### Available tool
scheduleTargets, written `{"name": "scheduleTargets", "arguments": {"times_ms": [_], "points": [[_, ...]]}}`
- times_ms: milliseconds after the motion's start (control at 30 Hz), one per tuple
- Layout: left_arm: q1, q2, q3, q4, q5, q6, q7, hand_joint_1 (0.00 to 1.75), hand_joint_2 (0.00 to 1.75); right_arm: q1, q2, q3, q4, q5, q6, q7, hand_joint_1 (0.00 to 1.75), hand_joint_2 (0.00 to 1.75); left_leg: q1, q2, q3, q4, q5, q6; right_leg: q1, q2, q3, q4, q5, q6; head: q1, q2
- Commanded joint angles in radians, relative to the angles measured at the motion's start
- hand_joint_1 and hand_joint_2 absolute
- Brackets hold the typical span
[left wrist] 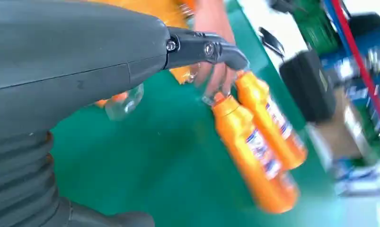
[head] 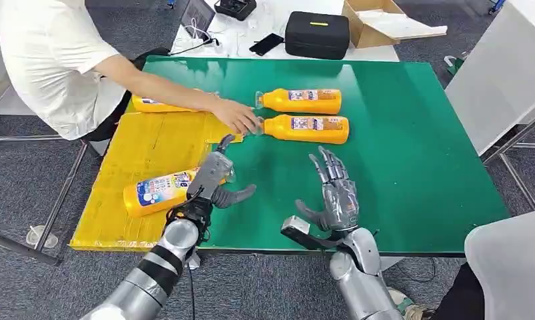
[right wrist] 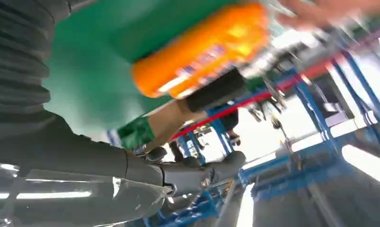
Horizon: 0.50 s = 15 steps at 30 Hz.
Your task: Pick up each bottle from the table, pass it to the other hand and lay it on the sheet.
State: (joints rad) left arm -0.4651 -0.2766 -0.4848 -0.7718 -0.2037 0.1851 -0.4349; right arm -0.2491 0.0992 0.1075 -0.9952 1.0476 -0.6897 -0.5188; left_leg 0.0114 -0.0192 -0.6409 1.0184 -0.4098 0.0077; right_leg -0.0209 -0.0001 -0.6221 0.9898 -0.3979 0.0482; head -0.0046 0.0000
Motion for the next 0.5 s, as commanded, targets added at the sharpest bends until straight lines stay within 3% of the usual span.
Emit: {"name": "scheduleTargets", "arguments": {"times_ms": [33, 133, 167, 300, 500], "points": [[0.026, -0.03, 0.023, -0.037, 0.013, 0.018, 0.008, 0.0, 1.75, -0.076, -0.028, -0.066, 0.182, -0.018, -0.008, 0.016, 0.0, 1.75, 0.0, 0.001, 0.002, 0.0, -0.001, 0.0, 0.001, 0.0, 0.003, -0.001, 0.0, -0.001, 0.0, 0.0], [0.026, -0.03, 0.023, -0.037, 0.013, 0.018, 0.008, 0.0, 1.75, -0.076, -0.028, -0.066, 0.182, -0.018, -0.008, 0.016, 0.0, 1.75, 0.0, 0.002, 0.002, 0.0, -0.001, 0.0, 0.001, 0.002, 0.002, -0.001, 0.0, -0.002, 0.0, 0.0], [0.032, -0.033, 0.015, -0.047, 0.029, 0.033, 0.003, 0.0, 1.75, -0.084, -0.046, -0.038, 0.206, 0.052, -0.008, 0.08, 0.0, 1.75, 0.0, 0.003, 0.005, 0.0, -0.002, 0.0, 0.001, 0.002, 0.005, 0.0, -0.001, -0.003, 0.0, 0.0], [0.093, -0.059, -0.028, -0.118, 0.16, 0.075, 0.012, 0.0, 1.75, -0.121, -0.1, 0.03, 0.279, 0.035, -0.008, 0.143, 0.0, 1.75, 0.0, 0.002, 0.004, 0.0, -0.002, 0.001, 0.001, 0.002, 0.004, -0.001, 0.0, -0.001, 0.0, 0.0], [0.105, -0.021, -0.113, -0.171, 0.221, 0.123, 0.033, 0.0, 1.75, -0.122, -0.127, 0.099, 0.265, -0.016, 0.037, 0.183, 0.0, 1.75, 0.0, 0.003, 0.004, 0.0, -0.002, 0.001, 0.001, 0.002, 0.004, -0.001, -0.001, -0.002, 0.0, 0.0]]}}
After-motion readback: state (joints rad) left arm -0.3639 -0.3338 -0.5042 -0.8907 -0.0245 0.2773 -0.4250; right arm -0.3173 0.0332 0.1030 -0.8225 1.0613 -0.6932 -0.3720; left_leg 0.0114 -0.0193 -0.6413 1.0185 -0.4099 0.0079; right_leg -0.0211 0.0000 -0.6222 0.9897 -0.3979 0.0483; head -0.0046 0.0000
